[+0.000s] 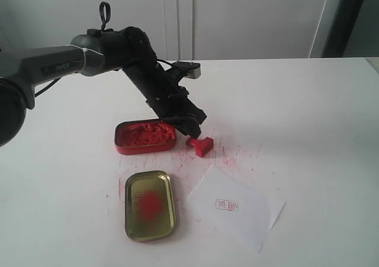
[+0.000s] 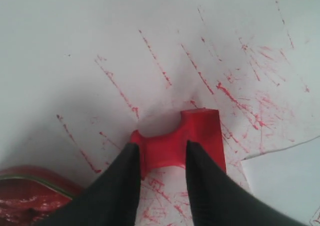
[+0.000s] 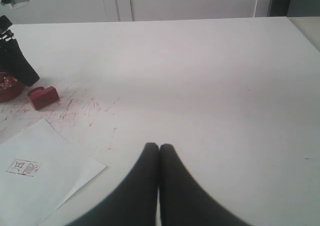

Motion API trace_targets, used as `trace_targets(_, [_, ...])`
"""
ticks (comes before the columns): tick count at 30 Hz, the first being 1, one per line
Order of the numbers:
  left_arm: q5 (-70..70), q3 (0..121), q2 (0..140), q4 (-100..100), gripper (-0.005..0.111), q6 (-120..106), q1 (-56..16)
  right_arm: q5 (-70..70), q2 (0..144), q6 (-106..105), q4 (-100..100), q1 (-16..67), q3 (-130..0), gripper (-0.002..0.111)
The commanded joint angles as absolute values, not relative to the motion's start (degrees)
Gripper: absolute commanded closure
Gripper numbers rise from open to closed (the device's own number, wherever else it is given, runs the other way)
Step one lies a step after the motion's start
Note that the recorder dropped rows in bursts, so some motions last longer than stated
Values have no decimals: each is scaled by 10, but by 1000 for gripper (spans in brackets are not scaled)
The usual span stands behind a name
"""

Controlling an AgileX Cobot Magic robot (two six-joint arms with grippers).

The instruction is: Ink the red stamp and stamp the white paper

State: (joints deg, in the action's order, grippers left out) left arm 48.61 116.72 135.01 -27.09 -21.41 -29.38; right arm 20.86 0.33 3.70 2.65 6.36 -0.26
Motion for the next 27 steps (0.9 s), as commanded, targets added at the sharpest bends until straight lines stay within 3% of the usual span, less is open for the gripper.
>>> trace_targets(1, [489, 1168, 1335, -257, 69, -212, -292, 200, 0, 37, 26, 60, 0, 108])
trace_targets(8, [490, 1168, 1325, -239, 73, -212, -292, 200, 0, 37, 26, 60, 0, 108])
trace_targets(15, [490, 1168, 1324, -230, 107, -212, -292, 200, 0, 37, 26, 60, 0, 108])
trace_targets(27, [505, 1168, 1319, -230, 107, -207, -292, 200, 0, 37, 26, 60, 0, 108])
